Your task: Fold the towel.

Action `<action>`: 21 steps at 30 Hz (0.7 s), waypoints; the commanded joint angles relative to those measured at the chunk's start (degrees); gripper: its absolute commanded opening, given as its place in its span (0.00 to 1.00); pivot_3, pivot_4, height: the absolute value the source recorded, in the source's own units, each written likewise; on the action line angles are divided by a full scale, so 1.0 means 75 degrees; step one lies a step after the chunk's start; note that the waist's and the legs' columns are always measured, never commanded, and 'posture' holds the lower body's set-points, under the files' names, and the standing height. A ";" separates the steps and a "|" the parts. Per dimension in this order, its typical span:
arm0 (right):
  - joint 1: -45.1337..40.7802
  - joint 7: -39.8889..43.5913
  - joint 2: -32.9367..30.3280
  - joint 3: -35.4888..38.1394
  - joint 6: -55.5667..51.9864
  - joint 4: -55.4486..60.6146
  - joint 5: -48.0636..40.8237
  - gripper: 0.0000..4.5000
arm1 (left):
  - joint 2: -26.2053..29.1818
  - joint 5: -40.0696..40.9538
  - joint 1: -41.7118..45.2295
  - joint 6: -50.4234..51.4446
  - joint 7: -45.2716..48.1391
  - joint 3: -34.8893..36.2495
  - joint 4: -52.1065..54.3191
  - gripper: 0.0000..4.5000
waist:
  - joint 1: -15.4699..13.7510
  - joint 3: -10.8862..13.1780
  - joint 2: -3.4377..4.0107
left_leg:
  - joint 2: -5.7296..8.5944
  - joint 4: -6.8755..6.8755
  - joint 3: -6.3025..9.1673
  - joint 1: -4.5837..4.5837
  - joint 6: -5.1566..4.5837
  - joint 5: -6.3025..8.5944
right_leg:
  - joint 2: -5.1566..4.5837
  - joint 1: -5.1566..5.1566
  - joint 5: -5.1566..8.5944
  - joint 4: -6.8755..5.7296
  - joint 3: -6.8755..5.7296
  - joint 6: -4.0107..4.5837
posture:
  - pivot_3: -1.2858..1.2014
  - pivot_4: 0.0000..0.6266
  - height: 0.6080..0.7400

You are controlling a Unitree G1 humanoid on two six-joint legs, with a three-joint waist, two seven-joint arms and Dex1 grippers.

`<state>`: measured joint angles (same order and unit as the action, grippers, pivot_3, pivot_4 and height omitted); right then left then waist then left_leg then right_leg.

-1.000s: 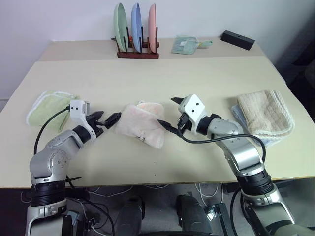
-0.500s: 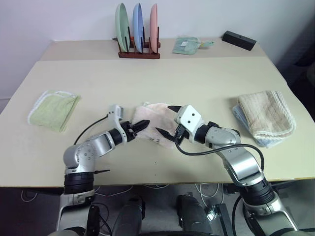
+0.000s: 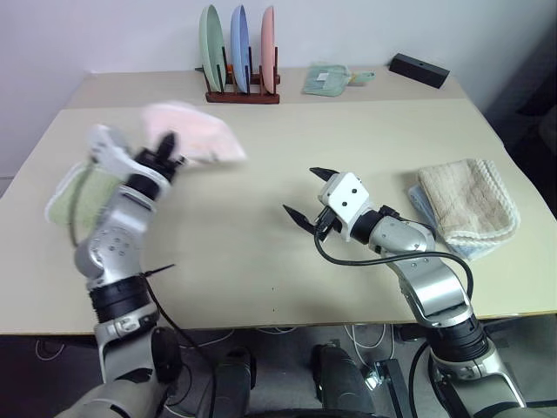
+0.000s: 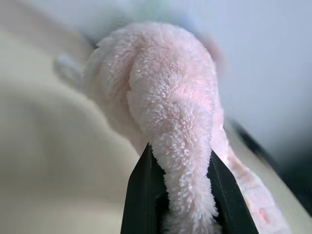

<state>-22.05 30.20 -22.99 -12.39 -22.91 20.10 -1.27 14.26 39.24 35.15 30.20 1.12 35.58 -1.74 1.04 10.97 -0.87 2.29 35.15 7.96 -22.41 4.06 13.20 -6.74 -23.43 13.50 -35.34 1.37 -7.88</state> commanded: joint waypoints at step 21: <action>0.0156 0.0193 0.0037 -0.0049 0.0629 -0.0282 0.0172 1.00 | 0.0445 0.0188 -0.1913 -0.1690 -0.1869 0.1398 0.0530 0.99 | -0.0014 -0.0006 -0.0046 | 0.0000 0.0007 0.0004 -0.0001 0.0005 -0.0002 | 0.0002 0.0005 -0.0009 -0.0004 -0.0001 -0.0012 | 0.52 0.24 1.00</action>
<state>-20.89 31.57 -23.11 -14.23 -18.44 16.48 1.19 14.69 41.80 20.65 19.08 -14.51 46.25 -1.74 0.94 10.92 -1.22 2.29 35.20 7.99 -22.41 4.10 13.19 -6.73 -23.39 13.44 -35.36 1.36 -7.97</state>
